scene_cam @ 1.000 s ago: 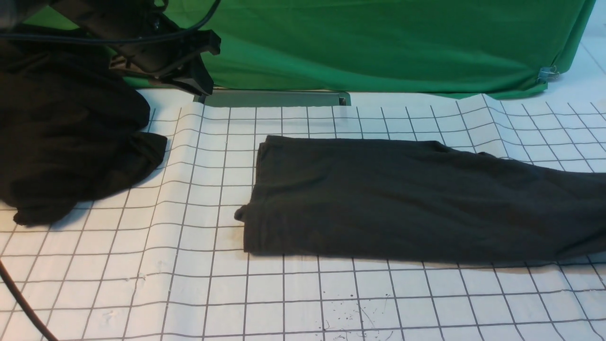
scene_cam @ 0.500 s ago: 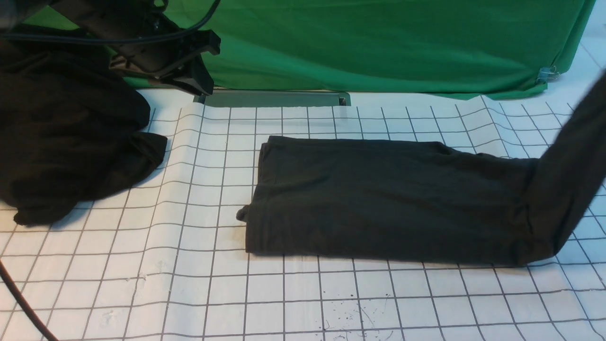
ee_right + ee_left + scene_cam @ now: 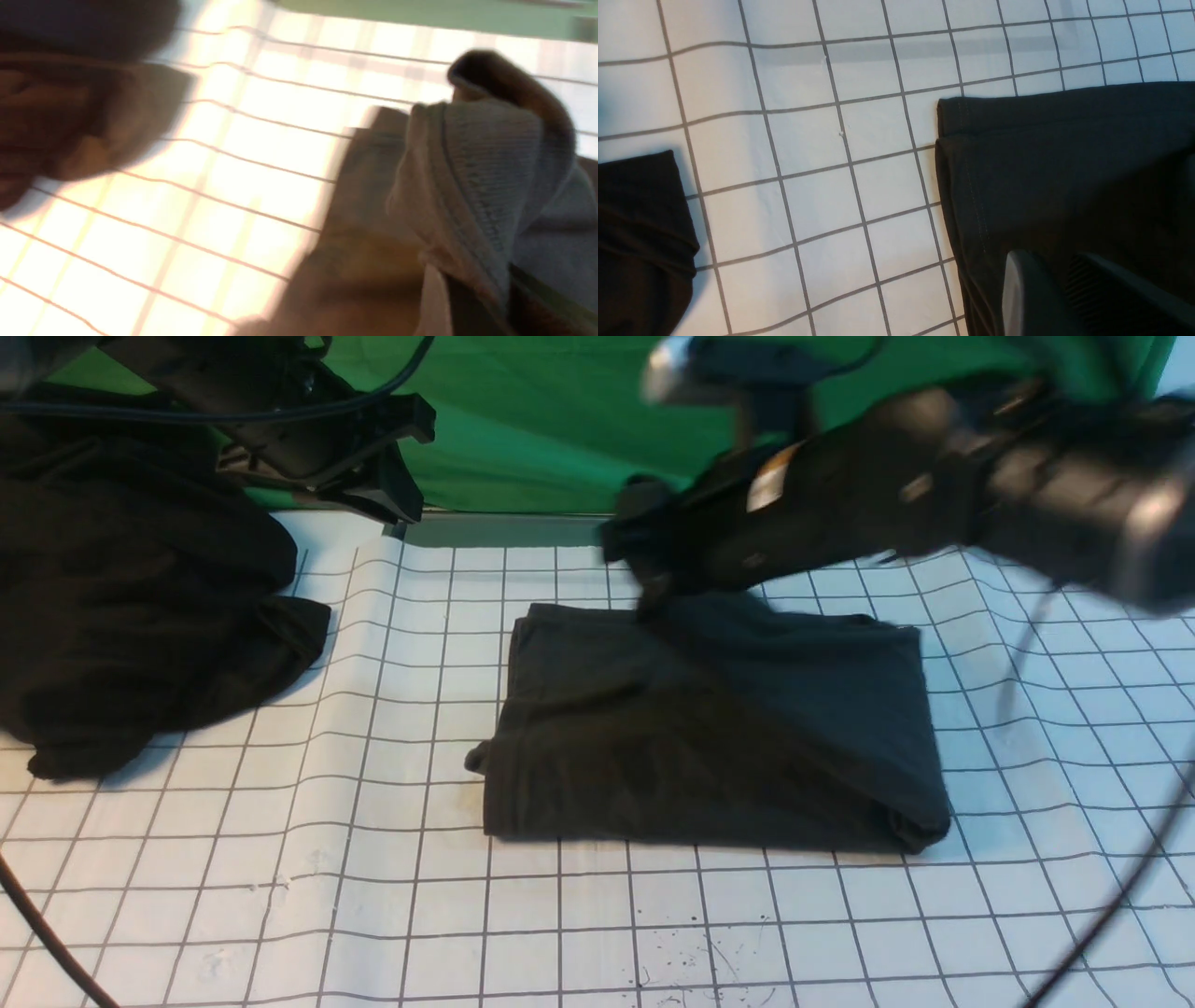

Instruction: Fold a long-sleeved shirt over a white checkered tablecloth.

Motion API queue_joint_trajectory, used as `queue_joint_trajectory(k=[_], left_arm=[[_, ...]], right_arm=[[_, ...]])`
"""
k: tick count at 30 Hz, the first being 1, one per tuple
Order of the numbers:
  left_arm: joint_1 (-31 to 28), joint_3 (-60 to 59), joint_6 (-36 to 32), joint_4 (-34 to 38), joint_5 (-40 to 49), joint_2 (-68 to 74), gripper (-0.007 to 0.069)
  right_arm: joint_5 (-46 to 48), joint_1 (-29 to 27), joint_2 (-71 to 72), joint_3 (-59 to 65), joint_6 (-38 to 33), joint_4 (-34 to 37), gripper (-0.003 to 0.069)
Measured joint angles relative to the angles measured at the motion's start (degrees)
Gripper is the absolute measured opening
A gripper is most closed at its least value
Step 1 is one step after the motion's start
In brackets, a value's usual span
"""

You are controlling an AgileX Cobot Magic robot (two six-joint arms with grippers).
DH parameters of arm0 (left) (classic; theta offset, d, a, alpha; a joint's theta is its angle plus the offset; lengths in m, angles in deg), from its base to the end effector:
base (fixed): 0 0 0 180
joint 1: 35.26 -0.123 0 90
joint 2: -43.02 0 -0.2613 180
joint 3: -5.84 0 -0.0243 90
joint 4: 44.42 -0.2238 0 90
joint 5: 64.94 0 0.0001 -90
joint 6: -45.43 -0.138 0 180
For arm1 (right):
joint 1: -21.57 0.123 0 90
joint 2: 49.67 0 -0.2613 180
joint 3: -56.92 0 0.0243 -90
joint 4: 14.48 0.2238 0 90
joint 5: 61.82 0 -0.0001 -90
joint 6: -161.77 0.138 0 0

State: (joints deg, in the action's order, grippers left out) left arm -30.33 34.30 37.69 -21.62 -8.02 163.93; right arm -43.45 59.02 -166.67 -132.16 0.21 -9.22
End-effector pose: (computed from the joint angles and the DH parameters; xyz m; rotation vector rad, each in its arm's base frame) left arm 0.4240 -0.0816 0.2521 0.1200 2.5588 -0.4916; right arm 0.3550 0.2770 0.2285 -0.2939 2.2546 0.6125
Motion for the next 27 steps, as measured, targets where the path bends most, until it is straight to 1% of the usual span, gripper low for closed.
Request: queue_joint_trajectory(k=[2,5,6,7,8,9,10,11,12,13,16,17,18,21,22,23,25,26,27], left_arm=[[0.00,0.00,0.00,0.00,0.00,0.00,0.0123],[0.00,0.00,0.00,0.00,0.00,0.00,0.0126],[0.00,0.00,0.00,0.00,0.05,0.00,0.0126],[0.00,0.00,0.00,0.05,0.13,0.00,0.0128],[0.00,0.00,0.00,0.05,0.13,0.00,0.0128],[0.00,0.00,0.00,0.01,0.37,0.00,0.0130],[0.00,0.00,0.00,-0.04,0.67,0.00,0.0130],[0.00,0.00,0.00,-0.01,0.67,0.00,0.0130],[0.00,0.00,0.00,-0.01,0.97,0.00,0.0131],[0.00,0.00,0.00,-0.01,1.07,0.00,0.0131],[-0.04,0.00,0.10,-0.01,3.29,0.00,0.0134],[-0.04,0.00,0.10,-0.01,3.28,0.00,0.0134],[-0.04,0.00,0.10,-0.01,5.30,0.00,0.0137],[-0.04,0.00,0.10,1.07,10.85,0.00,0.0142],[-0.04,0.00,0.10,1.38,11.73,0.00,0.0144],[-0.04,-0.08,0.17,1.60,11.90,0.00,0.0145],[-0.04,-1.89,1.28,3.29,12.27,-0.42,0.0158],[-0.04,-2.13,1.39,3.42,12.27,-0.42,0.0158],[0.20,-4.19,1.68,4.33,12.27,-0.64,0.0170]], right_arm=[[-5.70,1.73,-5.35,0.00,2.24,0.05,0.0119],[-8.09,2.48,-8.75,0.12,5.98,0.05,0.0249],[-8.09,2.48,-8.93,0.12,6.57,0.05,0.0261],[-7.49,2.59,-9.63,0.18,8.28,0.07,0.0342],[-7.33,2.59,-9.63,0.18,8.45,0.13,0.0365],[-6.04,2.46,-9.44,0.18,9.07,0.12,0.0436],[-4.59,2.31,-8.56,0.18,8.71,0.12,0.0479],[-3.93,2.26,-8.35,0.18,8.51,0.12,0.0494],[-0.88,1.57,-5.87,0.18,6.36,0.14,0.0537],[0.06,1.44,-5.51,0.18,5.65,0.14,0.0544],[9.63,-1.72,2.61,0.18,-1.73,0.13,0.0561],[10.38,-1.96,3.13,0.18,-1.73,0.13,0.0561],[16.06,-3.88,6.56,0.18,-4.37,0.06,0.0561],[30.27,-8.71,12.14,0.12,-7.43,-1.10,0.0561],[35.04,-10.54,13.49,0.12,-8.32,-1.79,0.0561],[35.96,-11.25,13.70,0.12,-8.51,-1.94,0.0561],[45.74,-15.17,15.32,0.83,-10.25,-3.75,0.0561],[45.74,-15.41,15.31,0.98,-10.34,-3.80,0.0561],[47.88,-16.79,15.43,2.78,-10.98,-4.39,0.0561]])
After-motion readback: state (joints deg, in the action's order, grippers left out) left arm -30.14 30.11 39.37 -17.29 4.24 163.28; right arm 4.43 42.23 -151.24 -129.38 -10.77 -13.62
